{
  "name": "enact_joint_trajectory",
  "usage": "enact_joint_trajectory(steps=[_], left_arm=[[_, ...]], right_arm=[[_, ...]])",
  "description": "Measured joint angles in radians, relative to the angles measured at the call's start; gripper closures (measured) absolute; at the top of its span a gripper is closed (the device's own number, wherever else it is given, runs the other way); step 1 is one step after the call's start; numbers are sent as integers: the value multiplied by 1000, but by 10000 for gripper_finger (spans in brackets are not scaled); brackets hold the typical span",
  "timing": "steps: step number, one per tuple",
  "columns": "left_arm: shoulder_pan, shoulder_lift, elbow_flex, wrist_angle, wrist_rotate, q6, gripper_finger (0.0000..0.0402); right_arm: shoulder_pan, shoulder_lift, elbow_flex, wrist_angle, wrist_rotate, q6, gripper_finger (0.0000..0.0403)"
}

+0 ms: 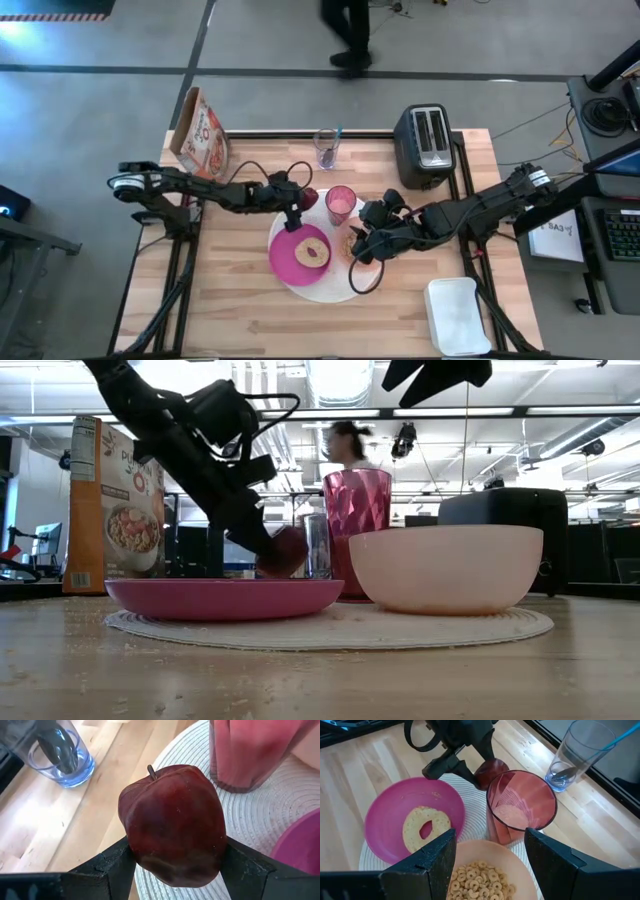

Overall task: Arrange a breakfast setting
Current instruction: Put the apple on the white tablemat to the top of the pink plate

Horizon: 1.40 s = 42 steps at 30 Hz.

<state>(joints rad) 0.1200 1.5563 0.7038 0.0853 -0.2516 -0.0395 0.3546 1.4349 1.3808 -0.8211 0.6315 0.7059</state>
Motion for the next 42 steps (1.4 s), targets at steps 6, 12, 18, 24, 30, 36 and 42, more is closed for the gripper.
enact_joint_trajectory(steps=[6,12,18,24,30,36,42], left_arm=[[0,20,-6,-6,0,-15,177],[0,59,-6,-4,0,-35,172],[1,65,-4,1,34,-62,170],[-2,46,-4,-20,122,-104,161],[-2,26,-4,-52,120,-92,135],[-2,19,5,-51,132,-72,126],[-2,17,38,-120,134,-41,125]], right_arm=[[0,0,0,-4,0,0,179],[0,0,0,-5,0,-2,179],[0,0,0,-5,0,-41,179],[0,1,0,-4,-3,-86,179],[0,1,0,-4,-3,-86,179],[0,1,0,-3,-3,-87,179],[0,1,-1,-3,-3,-86,179]])
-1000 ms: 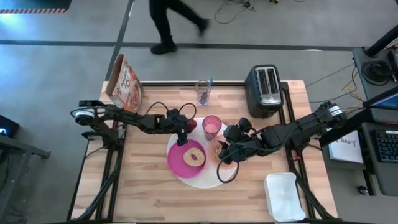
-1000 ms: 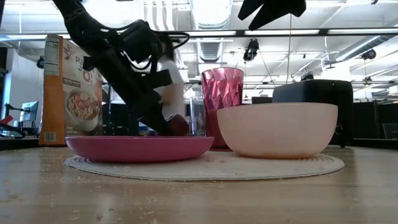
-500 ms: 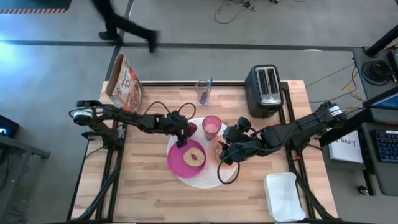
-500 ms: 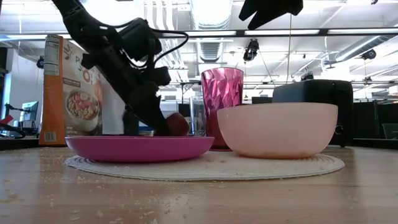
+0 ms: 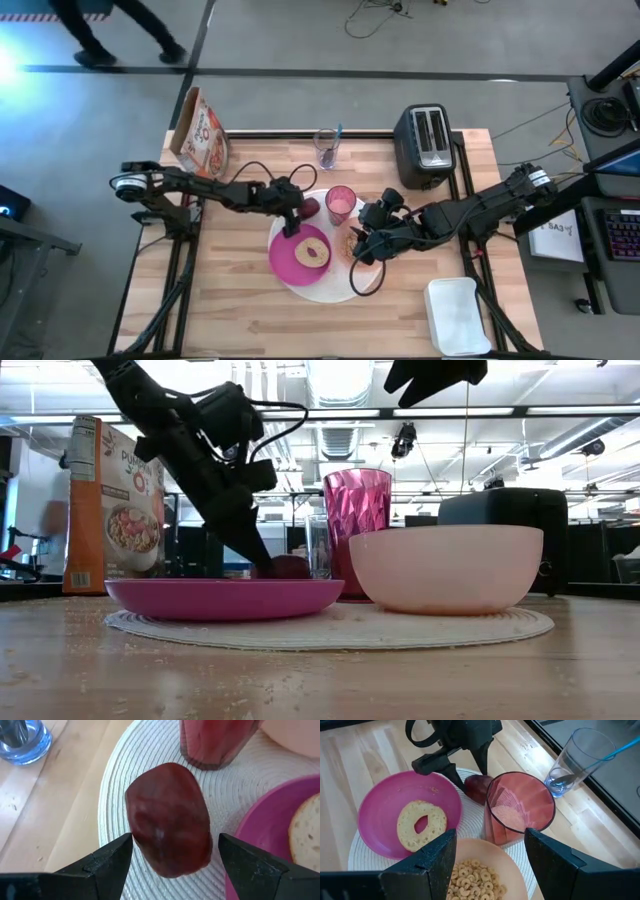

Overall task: Arrange a breakfast setting
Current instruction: Put the apple on the white tablemat to the top of the pink plate, then put the blue spoon to the right of the white tablemat

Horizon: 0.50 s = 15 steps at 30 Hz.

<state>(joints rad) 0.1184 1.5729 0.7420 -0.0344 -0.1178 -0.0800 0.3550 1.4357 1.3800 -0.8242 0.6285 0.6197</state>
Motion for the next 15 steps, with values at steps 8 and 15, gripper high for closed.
enact_joint_trajectory(steps=[8,15], left_arm=[[-5,-64,47,-74,-1,46,125],[-29,-225,53,-141,-3,43,125]], right_arm=[[0,0,0,2,0,0,179],[0,0,0,13,0,0,179]])
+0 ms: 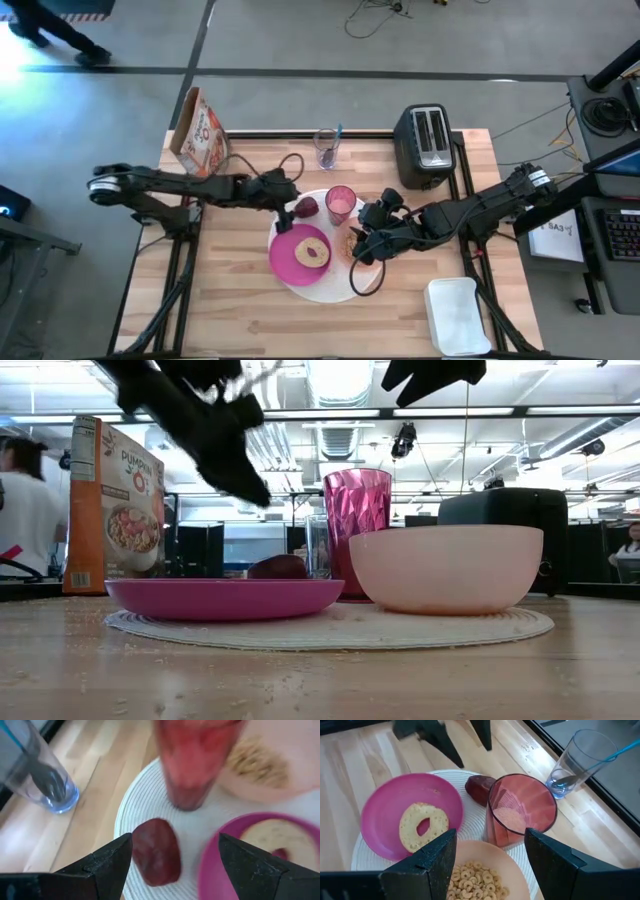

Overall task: Arrange a breakfast setting
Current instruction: Put the blue spoon to the right of the white tablemat

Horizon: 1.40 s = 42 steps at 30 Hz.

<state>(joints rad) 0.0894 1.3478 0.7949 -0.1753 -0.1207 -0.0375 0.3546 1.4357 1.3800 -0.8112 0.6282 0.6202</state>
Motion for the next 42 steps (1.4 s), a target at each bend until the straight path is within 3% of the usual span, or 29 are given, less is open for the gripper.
enact_joint_trajectory(steps=[12,18,23,31,37,42], left_arm=[[-185,-298,-5,-34,-21,-36,125],[-289,-360,-8,-35,-85,-40,125],[-355,-376,-19,-36,-141,-43,128],[-406,-378,-33,-38,-157,-62,134],[-410,-374,-38,-39,-174,-48,135],[-402,-425,-39,-90,-211,10,135]], right_arm=[[-11,4,0,91,5,0,179],[-37,17,-1,198,1,7,179],[-90,21,-1,162,0,17,179],[-240,13,-1,134,-70,-60,179],[-421,13,-1,149,-100,-109,179],[-591,21,-15,247,-254,-140,188]])
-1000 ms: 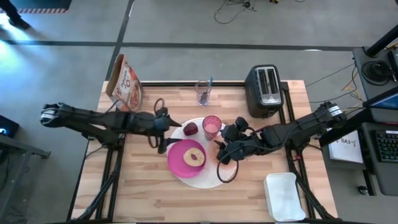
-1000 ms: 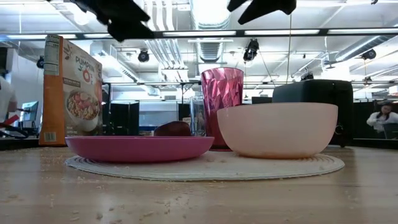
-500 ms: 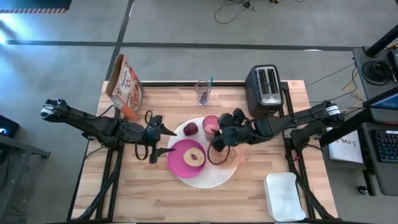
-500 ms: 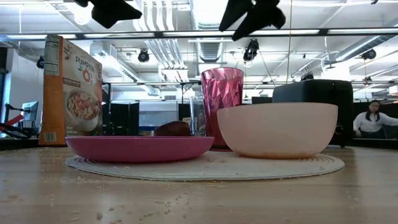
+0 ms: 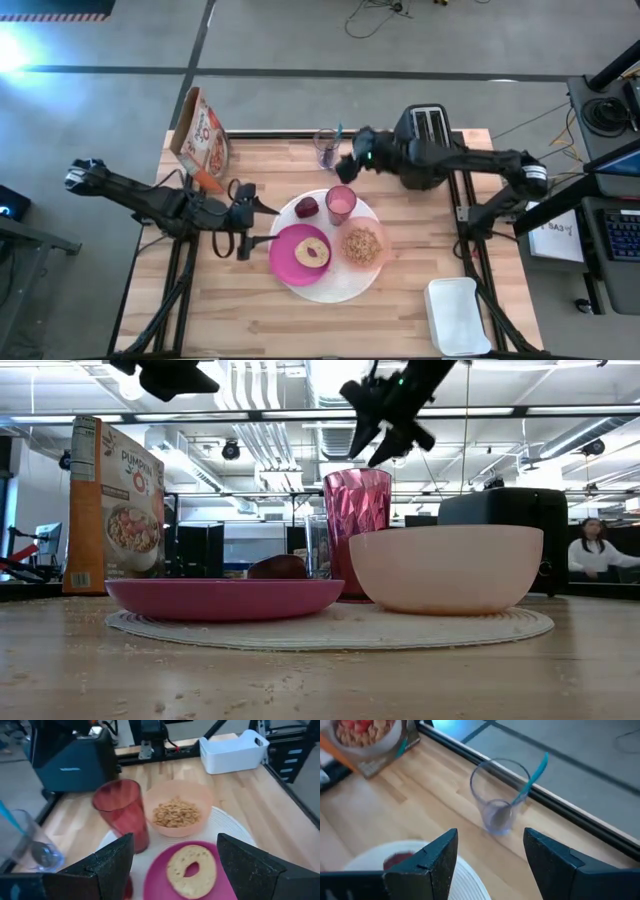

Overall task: Arrange a breakfast setting
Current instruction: Put the blue spoon to the right of the white tablemat

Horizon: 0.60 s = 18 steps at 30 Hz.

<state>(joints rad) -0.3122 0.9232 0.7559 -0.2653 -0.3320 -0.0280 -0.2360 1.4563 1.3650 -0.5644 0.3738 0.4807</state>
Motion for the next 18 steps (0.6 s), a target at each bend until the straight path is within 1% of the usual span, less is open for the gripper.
enact_joint_trajectory(steps=[6,9,11,18], left_arm=[[6,-53,-26,-16,-3,18,135],[6,-71,-58,13,-2,-15,135],[6,-85,-71,31,0,-39,135],[6,-150,-95,31,0,-62,140]], right_arm=[[-175,42,-43,196,-243,3,202],[-226,69,-51,252,-268,24,202],[-247,85,-52,254,-269,24,200],[-271,124,-52,275,-269,24,200]])
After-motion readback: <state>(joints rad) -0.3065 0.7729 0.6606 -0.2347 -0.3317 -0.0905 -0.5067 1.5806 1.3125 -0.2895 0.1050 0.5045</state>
